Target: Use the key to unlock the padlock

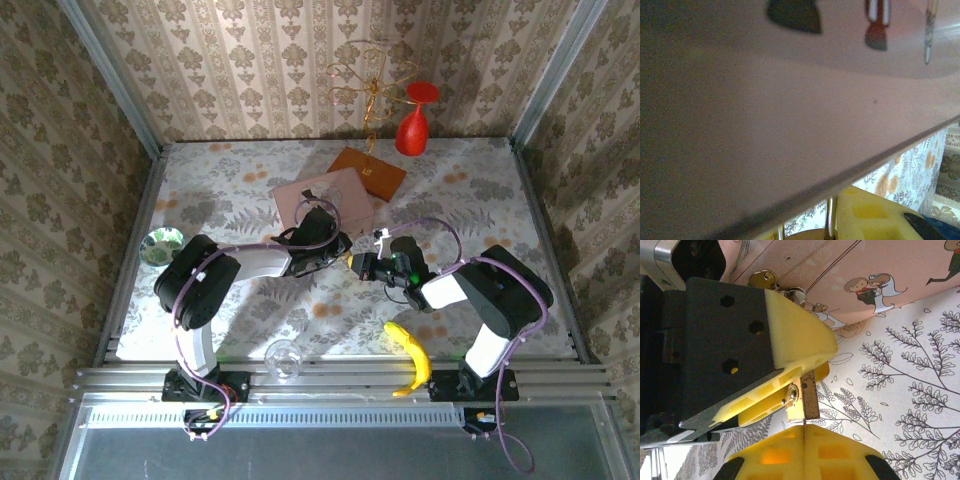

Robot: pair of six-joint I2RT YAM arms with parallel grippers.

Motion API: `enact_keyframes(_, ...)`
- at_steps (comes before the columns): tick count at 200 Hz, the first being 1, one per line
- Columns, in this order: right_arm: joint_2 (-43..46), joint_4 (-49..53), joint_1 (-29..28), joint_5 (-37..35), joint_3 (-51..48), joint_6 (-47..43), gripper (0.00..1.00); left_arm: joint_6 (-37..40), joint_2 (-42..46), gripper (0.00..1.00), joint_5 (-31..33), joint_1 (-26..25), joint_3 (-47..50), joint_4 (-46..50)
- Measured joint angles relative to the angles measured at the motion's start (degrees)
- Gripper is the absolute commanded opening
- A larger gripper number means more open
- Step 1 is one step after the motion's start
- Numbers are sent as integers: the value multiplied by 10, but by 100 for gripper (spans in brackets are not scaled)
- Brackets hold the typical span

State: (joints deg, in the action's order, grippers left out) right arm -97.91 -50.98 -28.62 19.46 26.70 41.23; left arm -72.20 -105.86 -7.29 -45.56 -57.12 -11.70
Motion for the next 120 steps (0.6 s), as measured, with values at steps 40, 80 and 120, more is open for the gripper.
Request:
enact_keyframes(40, 0, 4, 1, -5, 3, 6, 0, 0, 1, 0, 1, 0, 5, -12)
enact_keyframes(80, 6, 15, 3, -4, 4, 6, 0, -1, 2, 0, 0, 0, 9, -19)
enact_keyframes(120, 27, 54, 3, -6, 9, -7, 0, -3, 4, 0, -5, -1, 14, -27)
